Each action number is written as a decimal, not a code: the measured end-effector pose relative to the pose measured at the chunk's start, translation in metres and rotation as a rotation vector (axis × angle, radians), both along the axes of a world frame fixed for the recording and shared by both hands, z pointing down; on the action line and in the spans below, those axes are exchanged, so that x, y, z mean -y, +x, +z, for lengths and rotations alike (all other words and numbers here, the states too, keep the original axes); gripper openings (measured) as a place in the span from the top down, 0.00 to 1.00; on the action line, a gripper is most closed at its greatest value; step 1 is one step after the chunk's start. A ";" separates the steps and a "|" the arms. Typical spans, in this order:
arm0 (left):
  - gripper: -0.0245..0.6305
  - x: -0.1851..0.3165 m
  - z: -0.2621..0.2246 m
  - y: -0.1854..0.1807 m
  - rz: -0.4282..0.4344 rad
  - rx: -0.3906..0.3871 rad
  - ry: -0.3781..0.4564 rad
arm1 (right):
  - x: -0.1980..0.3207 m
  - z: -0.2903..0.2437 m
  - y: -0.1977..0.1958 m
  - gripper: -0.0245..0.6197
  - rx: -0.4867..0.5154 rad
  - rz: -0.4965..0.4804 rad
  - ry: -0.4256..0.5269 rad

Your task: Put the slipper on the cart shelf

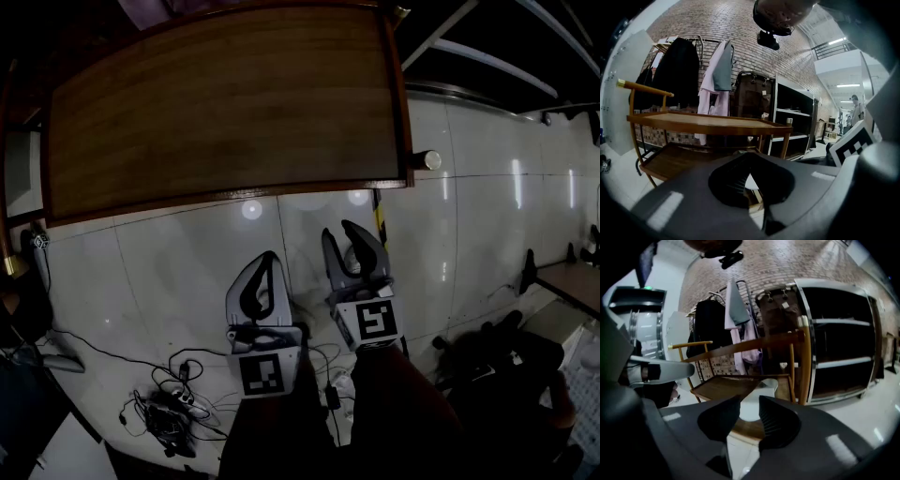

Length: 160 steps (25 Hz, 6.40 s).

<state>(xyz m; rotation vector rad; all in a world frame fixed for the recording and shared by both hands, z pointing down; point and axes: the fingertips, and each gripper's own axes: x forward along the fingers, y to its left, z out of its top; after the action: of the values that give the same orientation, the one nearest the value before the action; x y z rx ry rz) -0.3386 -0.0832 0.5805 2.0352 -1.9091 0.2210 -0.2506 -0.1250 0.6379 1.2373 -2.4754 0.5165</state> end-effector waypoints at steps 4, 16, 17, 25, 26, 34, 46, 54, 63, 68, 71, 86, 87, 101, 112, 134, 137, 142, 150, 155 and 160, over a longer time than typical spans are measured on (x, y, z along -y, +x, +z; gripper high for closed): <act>0.94 0.005 0.000 -0.002 0.003 -0.007 0.008 | 0.009 0.042 0.004 0.64 0.135 0.089 -0.224; 0.94 0.020 -0.002 -0.012 0.005 -0.013 0.012 | 0.033 0.100 -0.019 0.49 0.489 0.263 -0.635; 0.94 0.020 -0.002 -0.012 0.008 -0.011 0.010 | 0.035 0.102 -0.021 0.49 0.516 0.280 -0.659; 0.94 0.015 0.003 -0.017 0.004 -0.004 -0.009 | 0.045 0.123 -0.030 0.59 0.668 0.409 -0.800; 0.94 0.015 0.003 -0.018 0.003 -0.003 -0.008 | 0.045 0.125 -0.030 0.62 0.670 0.419 -0.805; 0.94 0.013 -0.001 -0.030 0.005 0.020 -0.009 | 0.048 0.114 -0.034 0.87 0.661 0.389 -0.751; 0.94 0.001 -0.010 -0.027 0.014 0.011 0.010 | 0.001 0.068 -0.003 0.90 0.487 0.271 -0.598; 0.94 -0.018 -0.011 -0.018 0.033 0.004 0.019 | -0.042 0.048 0.021 0.90 0.380 0.230 -0.513; 0.94 -0.046 -0.004 -0.008 0.045 -0.030 0.012 | -0.108 0.045 0.035 0.90 0.276 0.229 -0.449; 0.94 -0.062 0.000 -0.004 0.072 -0.040 0.007 | -0.148 0.041 0.049 0.90 0.229 0.267 -0.410; 0.94 -0.063 0.002 0.004 0.092 -0.044 -0.001 | -0.163 0.036 0.061 0.90 0.229 0.292 -0.406; 0.94 -0.037 -0.006 0.139 0.406 -0.052 0.008 | -0.202 0.010 0.162 0.90 0.190 0.581 -0.315; 0.94 -0.034 -0.011 0.148 0.423 -0.052 0.015 | -0.197 0.004 0.170 0.90 0.185 0.595 -0.296; 0.94 0.015 -0.185 0.153 0.348 -0.046 0.217 | -0.070 -0.214 0.193 0.90 0.187 0.521 0.202; 0.94 0.042 -0.308 0.074 0.157 0.041 0.351 | -0.009 -0.364 0.154 0.90 0.242 0.393 0.479; 0.94 0.125 -0.377 0.211 0.255 0.028 0.435 | 0.068 -0.328 0.271 0.89 0.215 0.428 0.298; 0.94 0.151 -0.388 0.236 0.253 0.014 0.461 | 0.086 -0.322 0.288 0.89 0.206 0.399 0.281; 0.94 0.185 -0.390 0.260 0.226 0.004 0.474 | 0.122 -0.318 0.314 0.89 0.181 0.368 0.258; 0.94 0.230 -0.359 0.274 0.228 0.008 0.416 | 0.196 -0.283 0.327 0.89 0.205 0.354 0.054; 0.94 0.270 -0.343 0.270 0.193 0.000 0.408 | 0.262 -0.283 0.321 0.89 0.237 0.339 0.003; 0.94 0.319 -0.333 0.266 0.163 -0.024 0.390 | 0.345 -0.281 0.311 0.89 0.282 0.329 -0.049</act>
<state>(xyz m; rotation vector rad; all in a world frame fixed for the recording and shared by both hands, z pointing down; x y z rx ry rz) -0.0731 -0.4019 0.2472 2.4318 -1.8875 -0.1503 0.0602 -0.4696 0.3565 1.6641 -2.4680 0.8852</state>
